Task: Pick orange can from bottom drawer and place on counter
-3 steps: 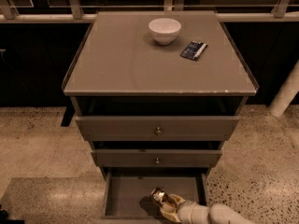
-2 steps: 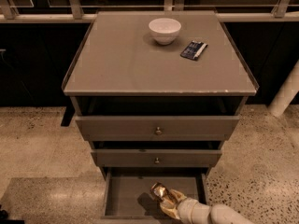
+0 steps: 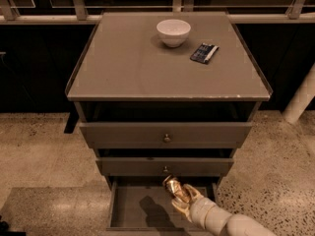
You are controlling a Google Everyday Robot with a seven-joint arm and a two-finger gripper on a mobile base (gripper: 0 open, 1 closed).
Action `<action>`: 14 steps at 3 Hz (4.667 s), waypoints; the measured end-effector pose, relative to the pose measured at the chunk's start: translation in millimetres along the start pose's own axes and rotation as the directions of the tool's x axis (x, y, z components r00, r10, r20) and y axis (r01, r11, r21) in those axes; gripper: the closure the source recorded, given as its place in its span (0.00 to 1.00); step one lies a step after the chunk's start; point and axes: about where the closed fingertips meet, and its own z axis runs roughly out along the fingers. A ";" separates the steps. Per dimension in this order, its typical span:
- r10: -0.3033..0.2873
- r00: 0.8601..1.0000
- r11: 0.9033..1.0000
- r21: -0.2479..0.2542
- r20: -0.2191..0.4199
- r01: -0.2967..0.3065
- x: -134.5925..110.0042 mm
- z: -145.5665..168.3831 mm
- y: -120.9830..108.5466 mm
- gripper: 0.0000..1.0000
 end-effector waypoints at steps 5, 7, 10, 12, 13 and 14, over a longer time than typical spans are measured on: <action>-0.212 0.975 0.972 0.114 0.062 0.204 -168.1 -87.6 -9.0 1.00; -0.299 0.950 0.943 0.183 0.094 0.279 -246.6 -135.6 -26.4 1.00; -0.374 0.913 0.903 0.290 0.163 0.318 -310.0 -175.3 -49.8 1.00; -0.390 0.904 0.882 0.352 0.175 0.312 -357.6 -199.2 -76.4 1.00; -0.401 0.897 0.885 0.332 0.188 0.326 -391.9 -206.3 -102.3 1.00; -0.420 0.883 0.896 0.248 0.209 0.368 -421.5 -200.5 -130.4 1.00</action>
Offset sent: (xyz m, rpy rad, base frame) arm 0.0086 0.0119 0.1957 -0.2057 -0.2241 -0.0155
